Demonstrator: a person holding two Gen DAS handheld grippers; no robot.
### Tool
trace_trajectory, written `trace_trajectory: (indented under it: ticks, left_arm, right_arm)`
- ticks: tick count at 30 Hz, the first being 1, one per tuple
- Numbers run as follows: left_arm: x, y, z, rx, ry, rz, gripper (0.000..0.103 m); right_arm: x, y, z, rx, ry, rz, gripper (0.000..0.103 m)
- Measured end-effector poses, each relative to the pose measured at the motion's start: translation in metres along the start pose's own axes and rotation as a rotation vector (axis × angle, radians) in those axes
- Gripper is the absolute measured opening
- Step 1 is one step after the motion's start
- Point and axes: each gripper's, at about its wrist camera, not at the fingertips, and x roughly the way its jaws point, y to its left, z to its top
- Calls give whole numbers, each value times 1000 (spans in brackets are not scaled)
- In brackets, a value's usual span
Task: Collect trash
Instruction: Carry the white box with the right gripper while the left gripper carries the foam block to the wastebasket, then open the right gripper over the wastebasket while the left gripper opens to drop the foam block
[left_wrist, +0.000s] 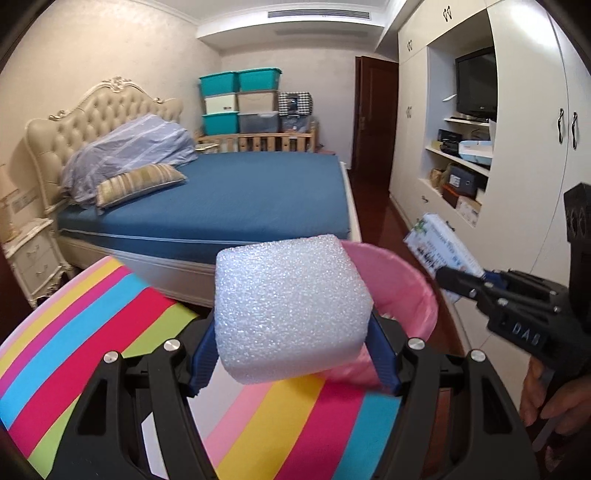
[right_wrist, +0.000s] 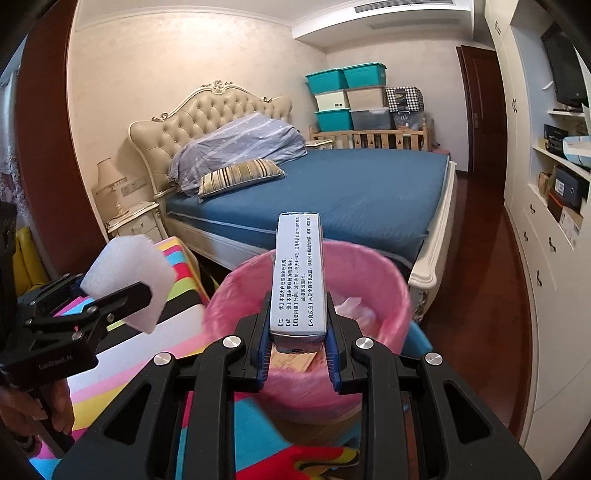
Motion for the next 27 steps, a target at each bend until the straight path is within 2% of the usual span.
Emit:
trace_trajectory:
  ticks: [6,13,14,15,16,17,20,24,27]
  left_arm:
    - [37,-11,18,5,17,-35,67]
    - [76,-13,30,-3,39,-66,68]
    - [82,-12,33,-14,44,-82,71]
    - [88,-12,35,-24,47,-88,81]
    - [91,-10,38,-30,37,-74,88]
    - [90,-7,39,-31,25,-63,90]
    - [89,2,42,-38,15,-40,98]
    - [73,24,43,-76,-1,18,98]
    - [46,36,45,-72,-59,71,98]
  right_arm:
    - [26,-28,16,32,14,37,25]
    - [58,-47,32,9,51,95,26]
    - [62,-48,33,0,59,105,30]
    - [67,-52,36,-7,61,89,35]
    - [69,-56,39,-4,56,80,50]
    - [69,-60,42,3,45,75,63]
    - [57,-72,47,21,0,60,64]
    - [30,-79,46,38,-38,50,64]
    - [8,-74,45,26,-55,43,64]
